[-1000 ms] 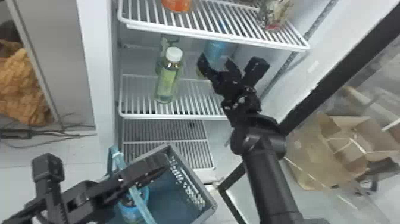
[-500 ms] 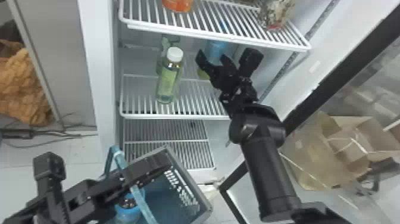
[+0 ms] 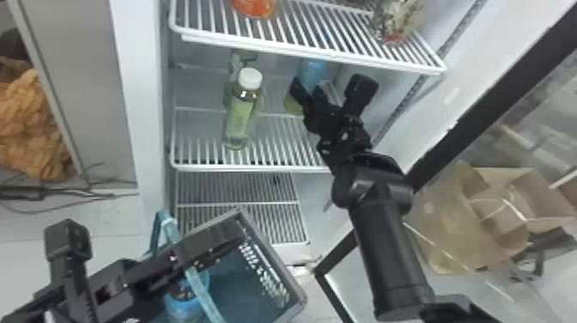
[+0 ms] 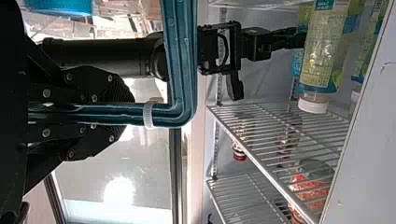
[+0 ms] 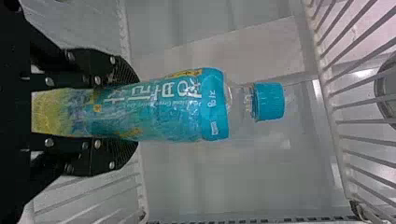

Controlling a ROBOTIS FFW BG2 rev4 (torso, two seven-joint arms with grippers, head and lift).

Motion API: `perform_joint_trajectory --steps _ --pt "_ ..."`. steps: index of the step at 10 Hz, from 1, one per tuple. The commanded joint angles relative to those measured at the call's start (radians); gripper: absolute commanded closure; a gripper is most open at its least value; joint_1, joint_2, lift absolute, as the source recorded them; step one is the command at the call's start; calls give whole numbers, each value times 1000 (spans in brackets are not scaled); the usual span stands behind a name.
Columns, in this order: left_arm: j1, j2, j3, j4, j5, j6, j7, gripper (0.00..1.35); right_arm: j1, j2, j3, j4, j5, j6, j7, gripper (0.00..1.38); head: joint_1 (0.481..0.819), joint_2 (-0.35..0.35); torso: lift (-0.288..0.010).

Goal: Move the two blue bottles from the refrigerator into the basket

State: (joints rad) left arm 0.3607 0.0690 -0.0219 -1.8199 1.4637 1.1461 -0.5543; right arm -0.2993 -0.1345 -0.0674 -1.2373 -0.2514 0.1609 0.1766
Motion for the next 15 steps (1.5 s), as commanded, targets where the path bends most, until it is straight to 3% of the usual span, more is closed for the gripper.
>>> perform_joint_trajectory --steps 1,5,9,15 --pt "0 0 0 0 0 0 1 1197 17 -4 -2 -30 0 -4 6 1280 695 -350 -216" --pt "2 0 0 0 -2 2 1 1197 152 -8 -22 -229 -38 8 34 1280 695 -350 -216" --pt "5 3 0 2 -4 2 1 1197 265 -13 -26 -386 -84 99 52 1280 695 -350 -216" --pt "10 3 0 2 -2 5 1 1197 481 -40 -52 -639 -159 168 98 1280 695 -350 -216"
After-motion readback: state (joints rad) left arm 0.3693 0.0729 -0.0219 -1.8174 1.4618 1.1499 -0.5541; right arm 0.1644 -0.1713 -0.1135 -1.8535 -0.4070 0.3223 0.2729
